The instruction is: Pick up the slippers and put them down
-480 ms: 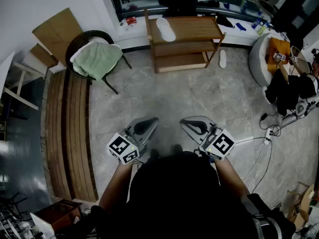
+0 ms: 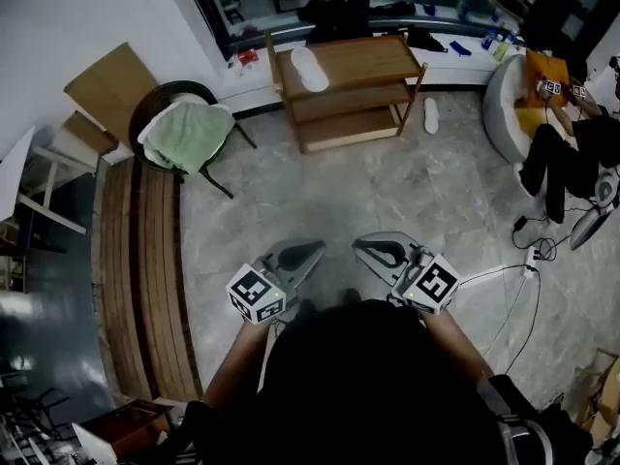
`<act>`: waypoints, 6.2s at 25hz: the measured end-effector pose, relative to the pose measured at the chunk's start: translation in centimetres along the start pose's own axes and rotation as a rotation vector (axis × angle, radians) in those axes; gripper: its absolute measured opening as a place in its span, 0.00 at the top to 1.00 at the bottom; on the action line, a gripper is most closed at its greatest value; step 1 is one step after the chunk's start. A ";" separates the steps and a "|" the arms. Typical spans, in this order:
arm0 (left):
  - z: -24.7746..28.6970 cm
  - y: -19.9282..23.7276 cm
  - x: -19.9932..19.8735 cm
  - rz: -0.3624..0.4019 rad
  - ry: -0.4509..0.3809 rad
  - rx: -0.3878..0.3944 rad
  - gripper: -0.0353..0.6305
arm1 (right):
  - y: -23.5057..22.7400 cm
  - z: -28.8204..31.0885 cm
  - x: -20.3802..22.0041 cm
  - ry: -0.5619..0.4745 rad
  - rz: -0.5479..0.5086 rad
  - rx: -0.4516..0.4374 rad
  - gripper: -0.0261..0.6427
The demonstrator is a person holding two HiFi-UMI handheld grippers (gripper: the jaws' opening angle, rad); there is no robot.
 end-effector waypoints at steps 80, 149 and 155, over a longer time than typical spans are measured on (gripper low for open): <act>24.0 46.5 -13.1 -0.075 0.066 -0.132 0.93 | -52.2 19.3 0.9 0.019 0.267 -0.082 0.92; 32.0 56.7 9.3 -0.250 0.173 0.138 0.93 | -62.4 36.2 31.7 -0.054 1.637 0.070 0.66; 32.0 57.1 8.8 -0.241 0.153 0.142 0.93 | -62.2 36.9 31.8 -0.032 1.622 0.054 0.66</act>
Point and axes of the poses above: the fingertips, and each gripper's own axes: z forward along the fingers, y to its left, x out of its underside, the point moved 1 cm from there along -z, backward along the fingers, and after that the axes turned 1 degree about z, right-handed, at the moved point
